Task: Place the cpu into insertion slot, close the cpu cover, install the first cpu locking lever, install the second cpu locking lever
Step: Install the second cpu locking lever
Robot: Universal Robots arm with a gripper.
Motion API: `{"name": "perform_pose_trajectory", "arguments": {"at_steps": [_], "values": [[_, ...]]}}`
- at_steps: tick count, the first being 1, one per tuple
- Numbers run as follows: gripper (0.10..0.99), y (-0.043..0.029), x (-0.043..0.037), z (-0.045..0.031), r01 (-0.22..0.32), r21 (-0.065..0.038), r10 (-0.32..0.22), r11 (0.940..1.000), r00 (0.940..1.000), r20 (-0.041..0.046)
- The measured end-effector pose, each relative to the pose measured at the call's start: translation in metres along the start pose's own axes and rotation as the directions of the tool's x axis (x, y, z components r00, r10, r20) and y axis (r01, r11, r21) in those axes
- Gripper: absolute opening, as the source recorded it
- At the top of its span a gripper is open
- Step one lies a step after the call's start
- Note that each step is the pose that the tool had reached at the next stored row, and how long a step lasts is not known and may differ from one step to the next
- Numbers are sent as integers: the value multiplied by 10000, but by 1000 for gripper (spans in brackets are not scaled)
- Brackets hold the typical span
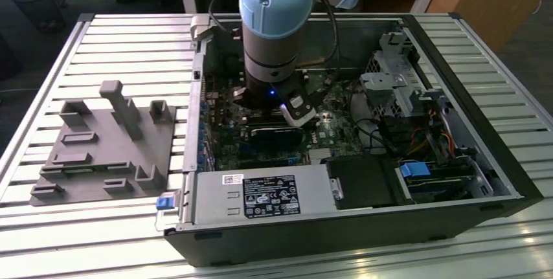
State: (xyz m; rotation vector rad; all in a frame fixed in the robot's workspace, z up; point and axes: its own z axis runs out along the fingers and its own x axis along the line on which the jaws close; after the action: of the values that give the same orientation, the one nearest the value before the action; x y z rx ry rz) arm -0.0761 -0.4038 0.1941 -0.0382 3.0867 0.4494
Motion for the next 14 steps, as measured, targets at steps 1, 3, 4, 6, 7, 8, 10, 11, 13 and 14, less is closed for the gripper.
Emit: {"name": "perform_pose_trajectory", "arguments": {"at_steps": [1,3,4,6,7,8,10,11,13,14], "values": [[106,-2,2,6,-1,-30,1,10000,10000,0],[106,-6,3,17,0,-108,0,9999,10000,1],[106,-7,4,22,-2,-155,2,9999,10000,2],[106,-11,8,35,-4,-244,4,9997,10000,6],[106,-13,10,40,-4,-293,4,9996,10000,6],[106,-14,14,46,-4,-340,4,9994,10000,7],[106,-18,22,57,-5,-376,6,9993,10000,11],[106,-22,27,58,-6,-375,6,9993,10000,9],[106,-31,39,57,-6,-375,6,9993,10000,10],[106,-35,45,56,-6,-375,6,9993,10000,9]]}}
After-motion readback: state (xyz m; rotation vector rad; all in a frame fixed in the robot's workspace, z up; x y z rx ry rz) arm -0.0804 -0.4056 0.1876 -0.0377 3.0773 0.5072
